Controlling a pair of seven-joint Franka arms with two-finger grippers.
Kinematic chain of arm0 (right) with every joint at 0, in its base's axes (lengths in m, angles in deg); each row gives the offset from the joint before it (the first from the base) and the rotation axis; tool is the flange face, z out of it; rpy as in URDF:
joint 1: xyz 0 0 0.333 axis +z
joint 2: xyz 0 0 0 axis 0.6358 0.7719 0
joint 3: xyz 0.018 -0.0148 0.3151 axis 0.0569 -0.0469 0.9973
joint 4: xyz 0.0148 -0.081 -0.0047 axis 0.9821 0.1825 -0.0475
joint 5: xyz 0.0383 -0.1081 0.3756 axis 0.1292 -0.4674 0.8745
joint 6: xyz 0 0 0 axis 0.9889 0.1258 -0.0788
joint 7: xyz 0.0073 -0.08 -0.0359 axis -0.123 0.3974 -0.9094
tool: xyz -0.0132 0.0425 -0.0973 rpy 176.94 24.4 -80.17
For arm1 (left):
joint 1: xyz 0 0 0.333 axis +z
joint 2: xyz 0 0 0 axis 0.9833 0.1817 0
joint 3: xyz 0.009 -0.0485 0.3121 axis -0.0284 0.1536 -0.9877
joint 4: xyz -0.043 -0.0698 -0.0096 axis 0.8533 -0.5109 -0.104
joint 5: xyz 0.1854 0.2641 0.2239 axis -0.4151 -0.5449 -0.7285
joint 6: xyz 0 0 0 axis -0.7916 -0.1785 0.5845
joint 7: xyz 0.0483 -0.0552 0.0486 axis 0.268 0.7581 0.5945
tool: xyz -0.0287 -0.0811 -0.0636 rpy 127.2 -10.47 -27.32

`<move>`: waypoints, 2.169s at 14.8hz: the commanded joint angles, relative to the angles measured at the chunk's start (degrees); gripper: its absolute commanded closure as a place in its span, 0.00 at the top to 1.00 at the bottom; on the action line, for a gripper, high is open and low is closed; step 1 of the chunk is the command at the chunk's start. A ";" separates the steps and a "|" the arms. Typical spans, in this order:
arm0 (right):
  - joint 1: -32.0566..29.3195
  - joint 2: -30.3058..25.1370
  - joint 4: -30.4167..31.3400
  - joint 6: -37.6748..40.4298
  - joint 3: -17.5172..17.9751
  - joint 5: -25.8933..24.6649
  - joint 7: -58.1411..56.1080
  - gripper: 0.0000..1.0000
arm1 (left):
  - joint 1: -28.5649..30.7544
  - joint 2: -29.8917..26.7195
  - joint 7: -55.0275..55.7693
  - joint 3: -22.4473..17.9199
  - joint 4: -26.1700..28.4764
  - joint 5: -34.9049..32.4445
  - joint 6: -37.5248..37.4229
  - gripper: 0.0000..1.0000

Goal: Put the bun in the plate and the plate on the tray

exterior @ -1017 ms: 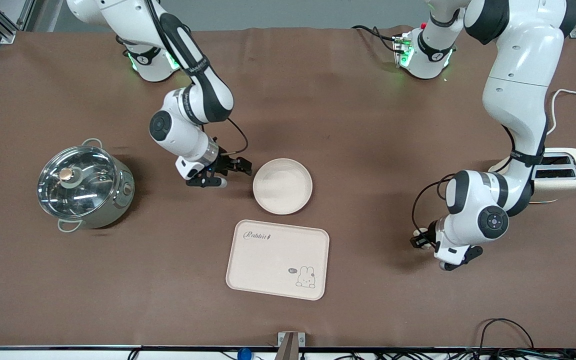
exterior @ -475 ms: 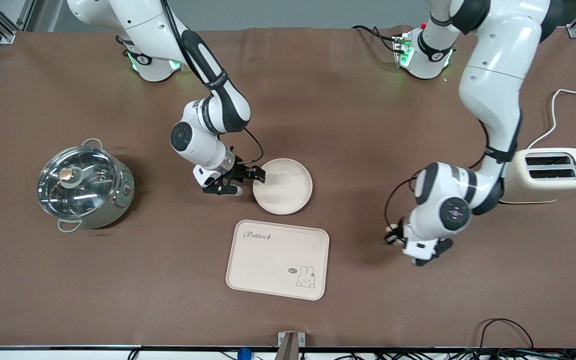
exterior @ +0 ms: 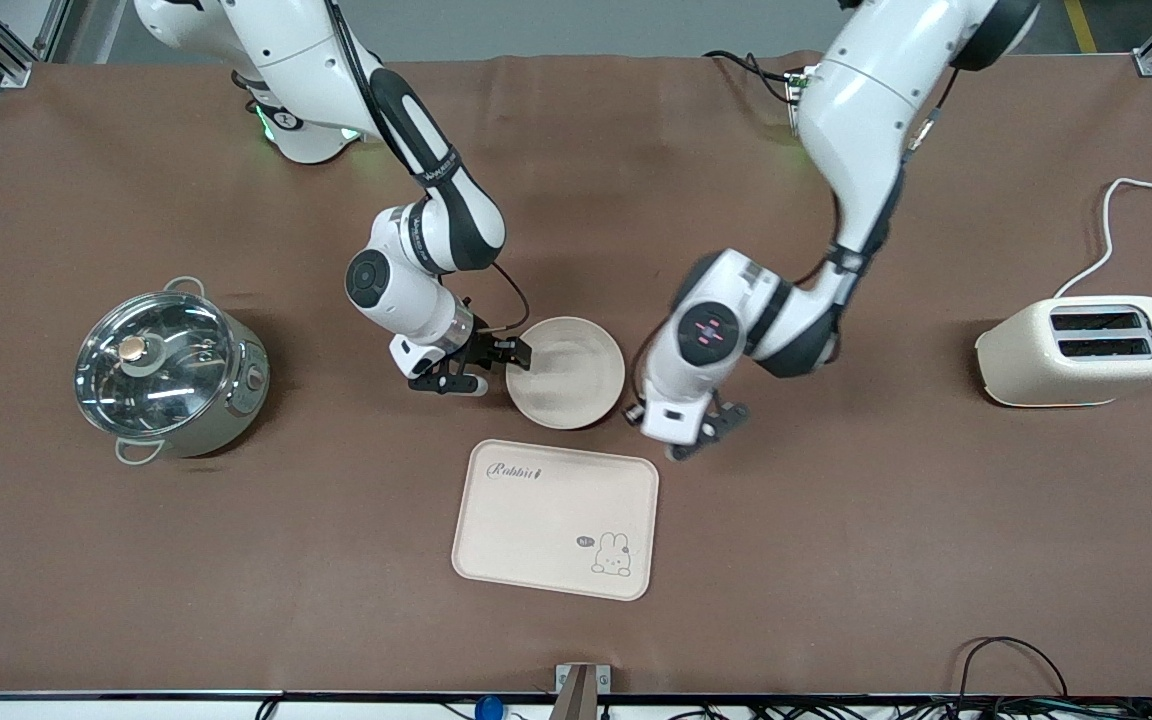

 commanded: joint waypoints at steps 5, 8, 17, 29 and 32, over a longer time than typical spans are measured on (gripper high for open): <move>1.03 0.24 -0.34 -0.60 -0.46 1.09 0.55 0.02 | -9.19 5.13 7.33 -0.79 -1.55 0.54 8.31 0.38; 1.12 0.24 -0.08 -1.91 -0.46 1.09 0.46 0.00 | -10.17 6.11 7.24 -0.88 -1.46 0.10 9.55 0.72; 0.77 -3.80 -2.00 2.11 -1.25 0.04 0.28 0.00 | -1.40 -10.65 3.39 -1.85 -1.99 -2.61 0.78 1.00; -10.39 25.44 -51.38 27.79 -7.23 -11.56 5.19 0.00 | 26.65 -36.68 -52.76 -1.59 -1.99 -2.80 -34.19 1.00; -11.27 31.51 -58.95 28.40 -7.23 -11.56 9.06 0.00 | 29.73 -40.90 -60.59 -1.67 -1.99 -1.14 -41.84 1.00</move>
